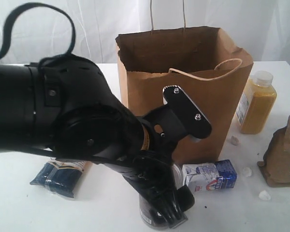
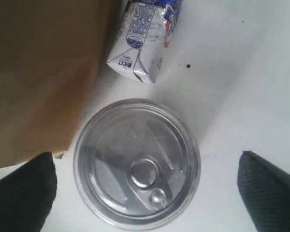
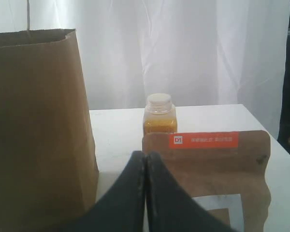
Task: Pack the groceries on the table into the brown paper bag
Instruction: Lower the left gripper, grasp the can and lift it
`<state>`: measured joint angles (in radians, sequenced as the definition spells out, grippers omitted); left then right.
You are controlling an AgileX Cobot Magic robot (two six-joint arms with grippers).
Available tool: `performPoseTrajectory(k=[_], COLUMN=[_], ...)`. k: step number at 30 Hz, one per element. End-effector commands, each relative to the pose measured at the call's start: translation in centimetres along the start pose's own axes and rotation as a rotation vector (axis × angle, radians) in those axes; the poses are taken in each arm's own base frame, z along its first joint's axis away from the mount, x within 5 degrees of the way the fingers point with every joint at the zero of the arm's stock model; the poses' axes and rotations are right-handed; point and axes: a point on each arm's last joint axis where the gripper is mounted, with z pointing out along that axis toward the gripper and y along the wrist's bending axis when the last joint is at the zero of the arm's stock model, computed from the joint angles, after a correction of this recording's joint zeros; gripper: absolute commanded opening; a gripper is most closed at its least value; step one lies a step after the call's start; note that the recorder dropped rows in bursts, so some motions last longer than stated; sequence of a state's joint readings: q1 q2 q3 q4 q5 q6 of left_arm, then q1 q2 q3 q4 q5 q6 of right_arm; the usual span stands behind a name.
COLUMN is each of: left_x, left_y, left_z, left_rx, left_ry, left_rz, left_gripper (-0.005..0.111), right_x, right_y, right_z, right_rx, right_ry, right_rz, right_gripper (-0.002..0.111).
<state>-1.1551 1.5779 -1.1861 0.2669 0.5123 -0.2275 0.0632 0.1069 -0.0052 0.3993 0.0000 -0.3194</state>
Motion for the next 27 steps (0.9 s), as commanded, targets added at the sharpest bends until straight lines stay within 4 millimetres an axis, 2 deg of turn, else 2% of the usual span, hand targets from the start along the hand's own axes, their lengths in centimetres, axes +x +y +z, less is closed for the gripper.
performPoseTrajectory(k=[1,23,25,27], left_x=[0.2,0.7,0.7,0.7], left_y=[-0.3,-0.8,-0.8,-0.8], left_z=[1.0,5.1,5.1,5.1], left_rx=[0.003,0.004,0.004,0.001], left_ry=[0.033,0.11,0.11,0.109], left_rz=[-0.007,0.011,0.011,0.014], left_gripper=[0.105,0.105,0.103,0.095], right_x=[0.1,0.1,0.1,0.1], right_y=[-0.1,-0.1,-0.1,-0.1], right_z=[0.0,0.0,0.0,0.0], right_rx=[0.008,0.008,0.008,0.008], right_ry=[-0.005,-0.005,-0.005,-0.005], right_rz=[-0.002,-0.002,-0.002,-0.002], right_gripper=[0.0,0.0,0.0,0.0])
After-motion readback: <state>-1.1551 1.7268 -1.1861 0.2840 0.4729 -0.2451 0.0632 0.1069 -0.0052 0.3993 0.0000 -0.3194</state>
